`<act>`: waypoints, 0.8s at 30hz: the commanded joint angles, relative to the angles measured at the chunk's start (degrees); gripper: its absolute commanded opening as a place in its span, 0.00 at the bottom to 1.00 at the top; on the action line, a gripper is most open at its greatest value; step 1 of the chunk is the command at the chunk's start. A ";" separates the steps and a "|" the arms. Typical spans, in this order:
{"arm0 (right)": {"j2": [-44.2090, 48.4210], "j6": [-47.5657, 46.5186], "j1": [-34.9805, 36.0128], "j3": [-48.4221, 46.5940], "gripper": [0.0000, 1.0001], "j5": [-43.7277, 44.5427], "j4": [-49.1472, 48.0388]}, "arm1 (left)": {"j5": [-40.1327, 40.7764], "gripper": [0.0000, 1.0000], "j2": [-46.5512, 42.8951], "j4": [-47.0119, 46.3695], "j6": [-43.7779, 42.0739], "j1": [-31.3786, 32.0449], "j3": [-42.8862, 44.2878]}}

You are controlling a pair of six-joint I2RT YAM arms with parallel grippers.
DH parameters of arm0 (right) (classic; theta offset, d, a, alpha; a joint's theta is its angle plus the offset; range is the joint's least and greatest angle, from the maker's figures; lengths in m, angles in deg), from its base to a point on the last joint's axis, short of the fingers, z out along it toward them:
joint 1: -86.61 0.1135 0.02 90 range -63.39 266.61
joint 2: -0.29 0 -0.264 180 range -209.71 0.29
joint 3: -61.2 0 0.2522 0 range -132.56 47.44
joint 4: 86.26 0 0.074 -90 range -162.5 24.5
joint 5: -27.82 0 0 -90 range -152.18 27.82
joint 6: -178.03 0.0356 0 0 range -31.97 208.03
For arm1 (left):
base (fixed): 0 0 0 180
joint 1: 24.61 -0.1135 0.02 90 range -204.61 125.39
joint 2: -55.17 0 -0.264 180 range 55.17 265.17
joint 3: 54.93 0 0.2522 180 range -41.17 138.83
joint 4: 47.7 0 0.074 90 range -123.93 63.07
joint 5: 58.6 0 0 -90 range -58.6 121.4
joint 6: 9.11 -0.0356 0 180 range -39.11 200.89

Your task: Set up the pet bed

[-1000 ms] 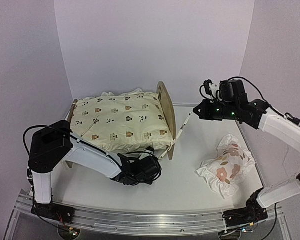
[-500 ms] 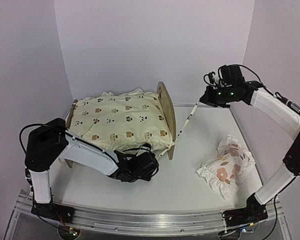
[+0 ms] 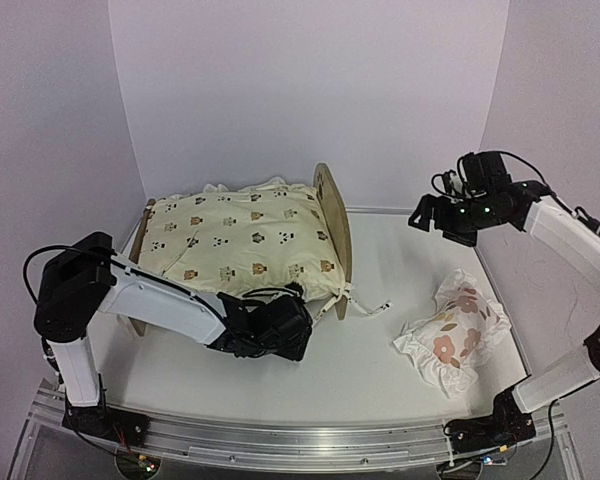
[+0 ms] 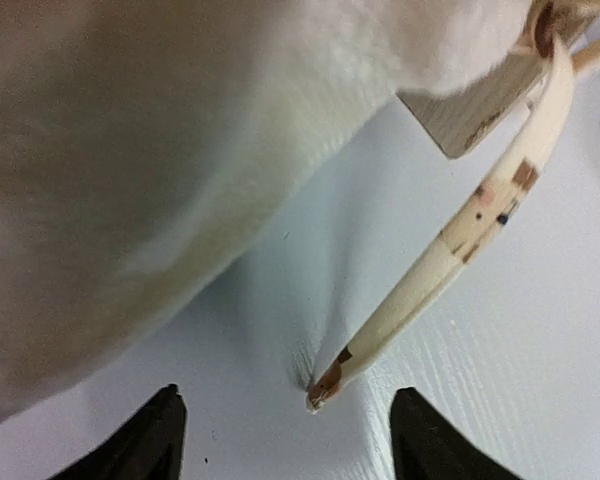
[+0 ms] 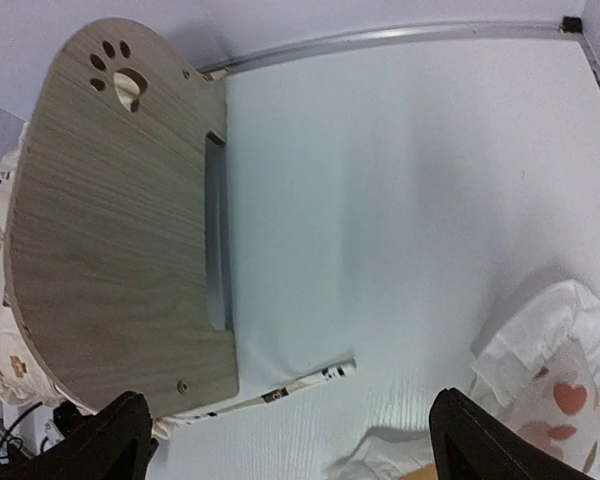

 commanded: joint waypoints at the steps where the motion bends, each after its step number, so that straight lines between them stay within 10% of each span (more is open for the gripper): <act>1: 6.16 2.76 0.02 7.75 0.98 6.77 9.14 | -0.77 0.87 -7.07 2.10 -4.18 0.45 0.63; 15: 7.71 13.16 0.01 26.16 0.98 18.78 18.49 | 0.44 0.97 -20.02 5.59 -6.86 0.68 -3.40; 24: 1.85 13.19 0.02 29.75 0.83 18.28 5.98 | -0.37 0.93 -22.97 3.31 -7.20 0.75 -7.19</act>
